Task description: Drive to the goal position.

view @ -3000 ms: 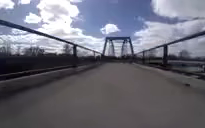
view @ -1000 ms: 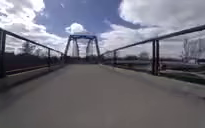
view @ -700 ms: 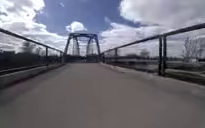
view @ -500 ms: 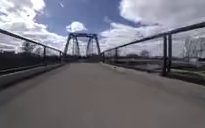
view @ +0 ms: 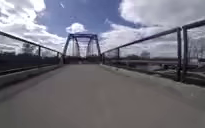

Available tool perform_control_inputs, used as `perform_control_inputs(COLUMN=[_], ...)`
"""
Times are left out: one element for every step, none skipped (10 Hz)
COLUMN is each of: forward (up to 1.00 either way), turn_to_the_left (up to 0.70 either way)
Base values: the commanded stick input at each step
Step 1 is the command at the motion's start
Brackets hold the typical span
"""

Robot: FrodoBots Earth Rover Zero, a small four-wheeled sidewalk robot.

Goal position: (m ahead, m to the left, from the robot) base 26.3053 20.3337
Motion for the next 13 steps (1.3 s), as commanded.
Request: perform_control_inputs(forward=[1.0, 1.0, 1.0, 1.0, 1.0, 1.0, 1.0, 1.0, 1.0, 1.0, 1.0, 1.0, 1.0], turn_to_the_left=[0.0, 0.0, 0.0, 0.0, 0.0, 0.0, 0.0, 0.0, 0.0, 0.0, 0.0, 0.0, 0.0])
